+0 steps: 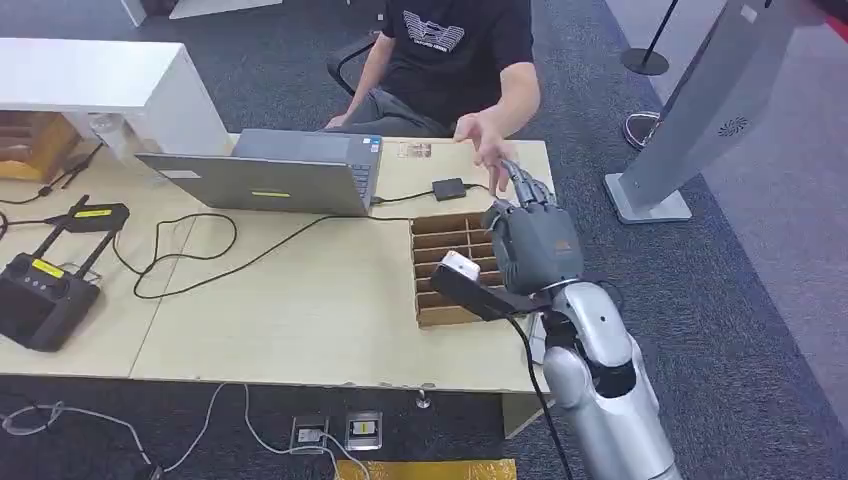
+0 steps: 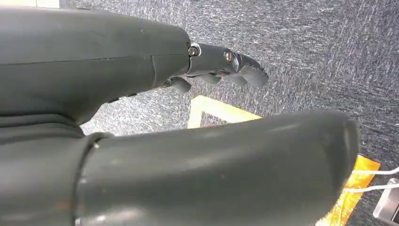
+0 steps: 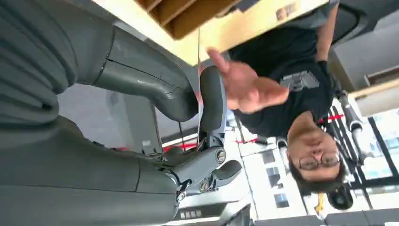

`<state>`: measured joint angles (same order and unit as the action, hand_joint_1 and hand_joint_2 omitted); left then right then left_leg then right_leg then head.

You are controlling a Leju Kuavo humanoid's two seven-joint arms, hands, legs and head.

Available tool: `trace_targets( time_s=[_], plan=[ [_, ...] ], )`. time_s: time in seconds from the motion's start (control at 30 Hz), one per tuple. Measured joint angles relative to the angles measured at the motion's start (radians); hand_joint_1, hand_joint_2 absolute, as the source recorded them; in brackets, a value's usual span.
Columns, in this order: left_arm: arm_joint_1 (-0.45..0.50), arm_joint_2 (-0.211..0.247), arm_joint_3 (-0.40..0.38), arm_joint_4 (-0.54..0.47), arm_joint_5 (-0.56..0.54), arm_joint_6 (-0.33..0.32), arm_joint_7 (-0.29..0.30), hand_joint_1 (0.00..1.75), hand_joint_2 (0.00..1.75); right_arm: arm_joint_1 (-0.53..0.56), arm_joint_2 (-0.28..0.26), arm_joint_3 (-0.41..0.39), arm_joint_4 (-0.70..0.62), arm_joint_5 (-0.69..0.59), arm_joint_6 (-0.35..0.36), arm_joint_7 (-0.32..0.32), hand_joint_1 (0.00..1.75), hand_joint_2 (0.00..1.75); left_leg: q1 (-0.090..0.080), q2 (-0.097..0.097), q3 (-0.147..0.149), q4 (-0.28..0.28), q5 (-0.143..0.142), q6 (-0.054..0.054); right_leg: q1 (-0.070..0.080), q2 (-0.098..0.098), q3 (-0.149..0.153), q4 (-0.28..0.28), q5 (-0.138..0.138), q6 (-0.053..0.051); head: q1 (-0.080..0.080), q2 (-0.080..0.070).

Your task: Pass the card to the sensor for recognition and then transmit it.

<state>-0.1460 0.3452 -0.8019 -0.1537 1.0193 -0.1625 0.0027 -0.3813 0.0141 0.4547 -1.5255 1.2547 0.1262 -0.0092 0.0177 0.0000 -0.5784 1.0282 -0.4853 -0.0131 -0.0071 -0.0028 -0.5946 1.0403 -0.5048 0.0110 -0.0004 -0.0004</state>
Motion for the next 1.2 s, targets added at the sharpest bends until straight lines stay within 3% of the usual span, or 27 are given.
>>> trace_targets(
  time_s=[0.13,0.3,0.6,0.87,0.9,0.93,1.2],
  plan=[
    [-0.001,-0.001,-0.010,0.000,0.012,0.000,0.000,0.00,0.00,-0.071,0.000,-0.010,0.054,0.067,-0.084,-0.019,1.75,1.75,0.000,0.000,0.000,0.000,0.000,0.000,0.000,0.000,0.000,0.000,0.000,0.000,0.000,0.000],
    [-0.002,-0.001,-0.027,0.000,0.018,-0.016,0.000,0.00,0.00,-0.198,0.018,-0.043,0.256,0.098,-0.190,-0.044,1.75,1.75,0.000,0.000,0.000,0.000,0.001,0.000,0.000,0.000,0.000,0.000,0.001,0.000,0.000,0.000],
    [-0.006,0.001,-0.053,0.000,0.038,-0.048,-0.011,0.00,0.00,-0.379,0.110,-0.050,0.596,0.138,-0.261,-0.047,1.75,1.75,0.001,0.000,-0.001,0.000,0.001,0.000,0.001,0.000,-0.001,0.001,0.000,-0.001,0.000,0.000],
    [-0.006,0.001,-0.080,0.000,0.029,-0.046,-0.013,0.00,0.00,-0.449,0.134,-0.052,0.771,0.144,-0.278,-0.044,1.75,1.75,0.001,-0.001,-0.001,0.000,0.000,-0.001,0.001,-0.001,-0.001,0.000,0.000,-0.001,0.000,0.000],
    [-0.006,0.001,-0.082,0.000,0.028,-0.044,-0.013,0.00,0.00,-0.452,0.134,-0.052,0.783,0.145,-0.278,-0.040,0.17,1.75,0.001,-0.001,-0.001,0.000,0.000,-0.001,0.001,-0.001,-0.001,0.000,0.000,-0.001,0.000,0.000],
    [-0.006,0.001,-0.086,0.000,0.026,-0.042,-0.013,0.00,0.00,-0.452,0.134,-0.056,0.795,0.145,-0.281,-0.037,0.00,1.75,0.001,-0.001,-0.001,0.000,0.000,-0.001,0.001,-0.001,-0.001,0.000,0.000,-0.001,0.001,0.000],
    [-0.006,0.005,-0.114,0.000,0.016,-0.027,-0.016,0.00,0.00,-0.448,0.116,-0.095,0.834,0.149,-0.304,-0.028,0.00,1.75,0.001,0.000,-0.001,0.000,0.000,-0.001,0.001,0.000,-0.001,0.000,0.000,-0.001,0.000,0.000]
  ],
)
